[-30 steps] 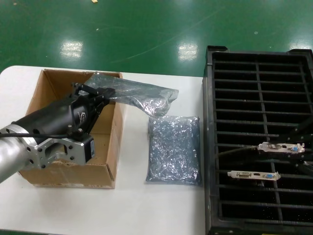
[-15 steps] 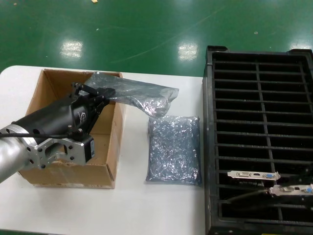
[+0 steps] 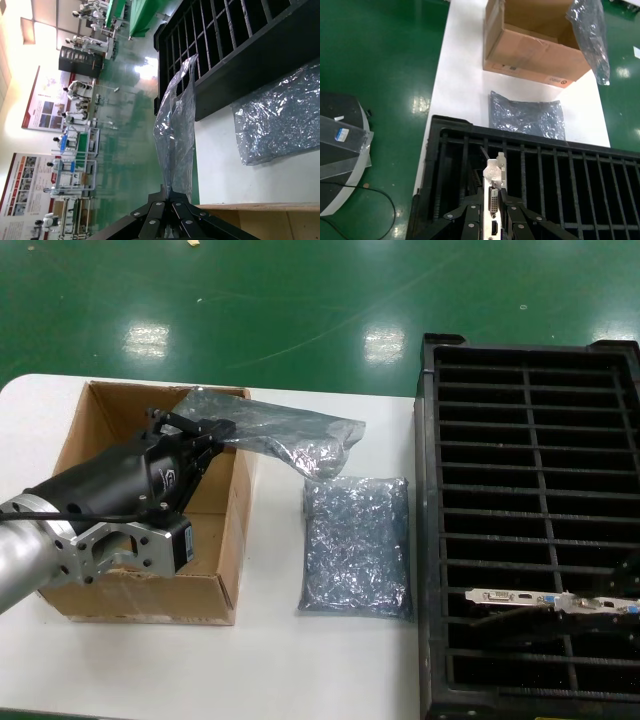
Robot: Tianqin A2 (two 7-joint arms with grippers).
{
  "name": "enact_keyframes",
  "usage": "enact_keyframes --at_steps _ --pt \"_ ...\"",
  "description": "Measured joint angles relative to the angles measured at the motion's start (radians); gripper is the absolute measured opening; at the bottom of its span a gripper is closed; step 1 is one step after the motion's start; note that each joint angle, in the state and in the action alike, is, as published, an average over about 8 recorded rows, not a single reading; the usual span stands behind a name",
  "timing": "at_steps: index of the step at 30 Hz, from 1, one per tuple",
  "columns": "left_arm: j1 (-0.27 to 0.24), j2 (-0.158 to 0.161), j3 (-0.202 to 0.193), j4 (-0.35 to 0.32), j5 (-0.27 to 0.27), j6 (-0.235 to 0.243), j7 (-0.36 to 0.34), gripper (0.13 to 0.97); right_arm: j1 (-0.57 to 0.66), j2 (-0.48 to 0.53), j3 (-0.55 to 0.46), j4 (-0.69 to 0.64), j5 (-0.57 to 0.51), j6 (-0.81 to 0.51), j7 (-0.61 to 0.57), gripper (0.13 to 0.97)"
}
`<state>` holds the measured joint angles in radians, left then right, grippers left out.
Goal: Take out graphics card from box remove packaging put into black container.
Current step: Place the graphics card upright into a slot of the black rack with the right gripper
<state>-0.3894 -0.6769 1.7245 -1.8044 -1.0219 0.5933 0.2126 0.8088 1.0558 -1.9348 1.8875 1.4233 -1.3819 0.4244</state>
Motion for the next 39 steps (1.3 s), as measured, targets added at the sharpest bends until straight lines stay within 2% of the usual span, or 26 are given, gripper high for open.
enact_keyframes --at_steps 18,39 --pt "0.000 0.000 0.000 0.000 0.000 0.000 0.000 0.140 0.034 -0.016 -0.018 -0.027 -0.020 -0.044 0.026 0.187" --pt "0.000 0.000 0.000 0.000 0.000 0.000 0.000 0.140 0.122 -0.096 -0.094 -0.115 -0.129 -0.103 0.010 0.187"
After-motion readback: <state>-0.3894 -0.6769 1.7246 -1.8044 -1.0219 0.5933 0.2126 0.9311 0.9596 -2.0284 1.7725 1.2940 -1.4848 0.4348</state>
